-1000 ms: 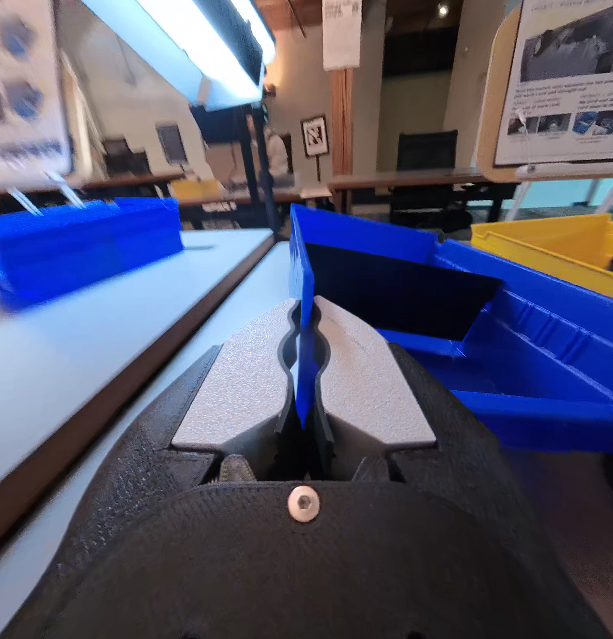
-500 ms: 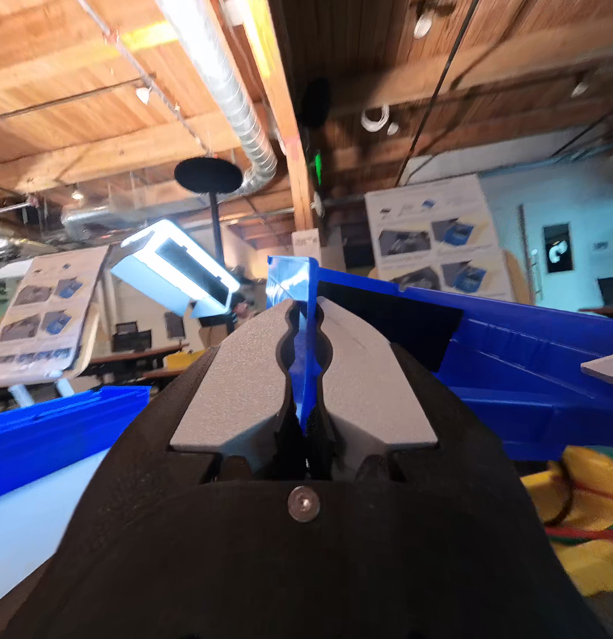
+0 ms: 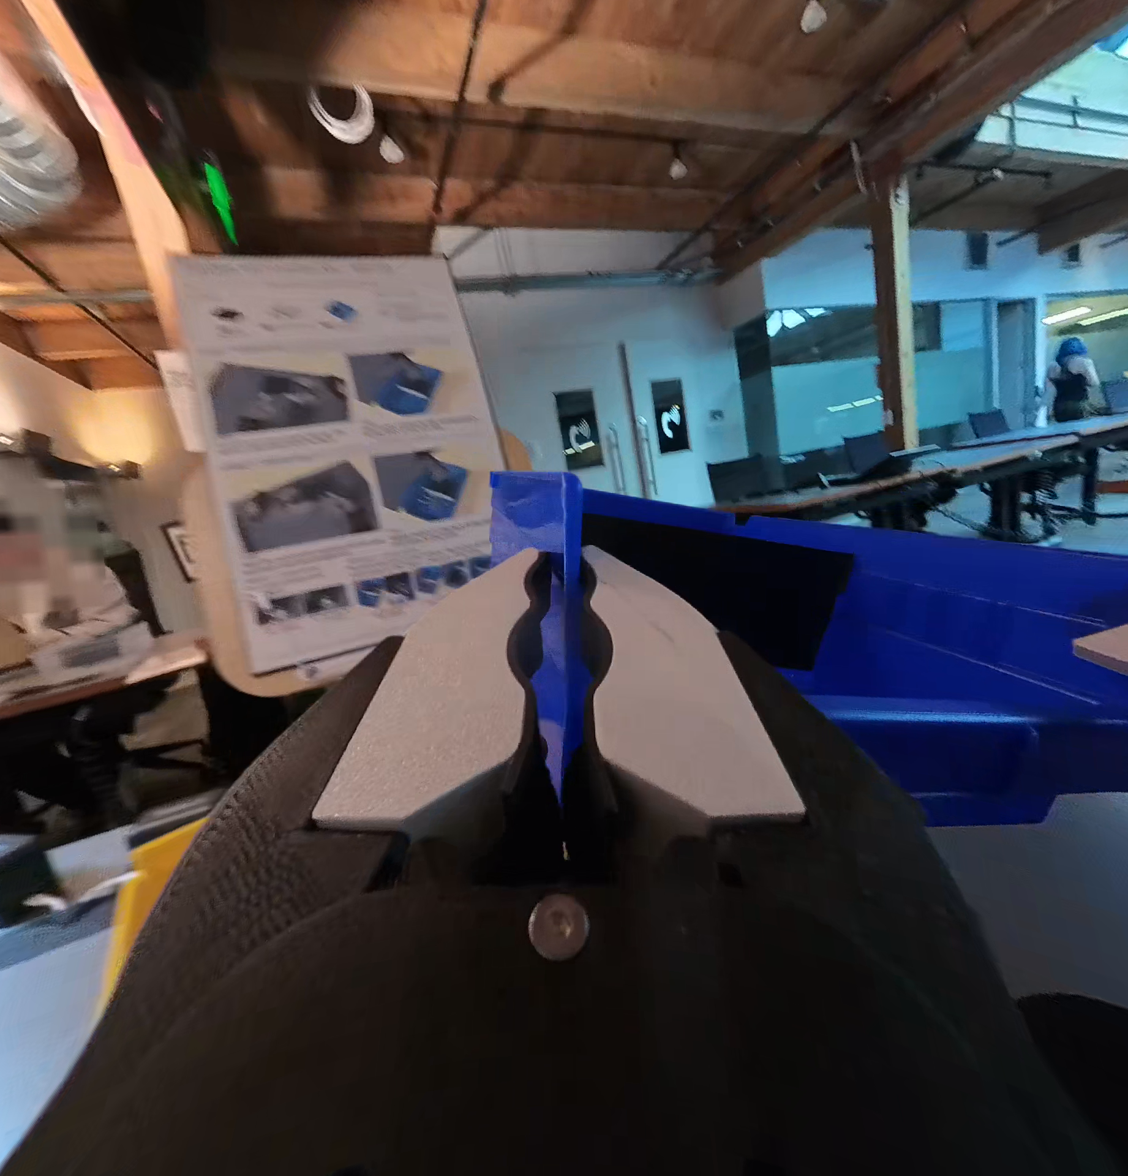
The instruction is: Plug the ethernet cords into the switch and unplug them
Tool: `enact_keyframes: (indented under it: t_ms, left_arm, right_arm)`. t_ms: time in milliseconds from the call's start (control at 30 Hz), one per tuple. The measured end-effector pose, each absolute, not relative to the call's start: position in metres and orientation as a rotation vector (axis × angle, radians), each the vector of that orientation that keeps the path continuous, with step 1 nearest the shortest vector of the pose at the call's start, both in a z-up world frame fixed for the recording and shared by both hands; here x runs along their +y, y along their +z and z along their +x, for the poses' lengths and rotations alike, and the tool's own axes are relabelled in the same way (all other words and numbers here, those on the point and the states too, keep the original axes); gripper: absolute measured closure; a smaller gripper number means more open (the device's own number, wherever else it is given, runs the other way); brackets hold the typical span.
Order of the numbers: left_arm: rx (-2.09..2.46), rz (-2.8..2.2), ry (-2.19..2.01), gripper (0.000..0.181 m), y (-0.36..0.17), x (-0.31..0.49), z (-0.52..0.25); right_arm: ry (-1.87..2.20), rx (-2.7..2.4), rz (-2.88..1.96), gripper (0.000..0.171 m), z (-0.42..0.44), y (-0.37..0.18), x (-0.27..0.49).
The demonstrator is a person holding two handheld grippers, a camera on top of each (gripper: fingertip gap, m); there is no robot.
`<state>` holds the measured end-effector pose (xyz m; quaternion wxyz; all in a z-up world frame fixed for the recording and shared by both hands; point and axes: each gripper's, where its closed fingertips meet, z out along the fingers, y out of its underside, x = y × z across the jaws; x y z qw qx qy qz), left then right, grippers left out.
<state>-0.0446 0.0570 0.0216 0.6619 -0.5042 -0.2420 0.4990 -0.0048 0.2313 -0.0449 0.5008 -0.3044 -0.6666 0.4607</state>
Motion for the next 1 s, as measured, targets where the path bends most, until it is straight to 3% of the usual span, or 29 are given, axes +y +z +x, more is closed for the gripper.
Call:
enact_keyframes:
  t_ms: [300,567,700,833,1000]
  left_arm:
    - [-0.583,-1.367,0.98,0.174,-0.065,0.156,-0.079]
    - [-0.587,-1.538,0.881,0.169,-0.113,0.177,-0.083]
    - [-0.623,-1.666,0.747,0.145,-0.138,0.178,-0.082]
    - [-0.554,-1.737,0.78,0.128,-0.131,0.163,-0.064]
    - [-0.401,-1.847,1.02,0.13,-0.127,0.094,-0.025]
  right_arm:
    - [0.965,-1.618,-1.024,0.154,-0.012,-0.115,0.325]
    - [0.93,-1.602,-1.093,0.156,-0.014,-0.136,0.348]
    - [0.826,-1.688,-1.14,0.159,-0.017,-0.159,0.351]
    - [0.839,-1.698,-1.122,0.146,-0.015,-0.159,0.347]
    - [0.687,-1.878,-0.786,0.105,-0.007,-0.156,0.325]
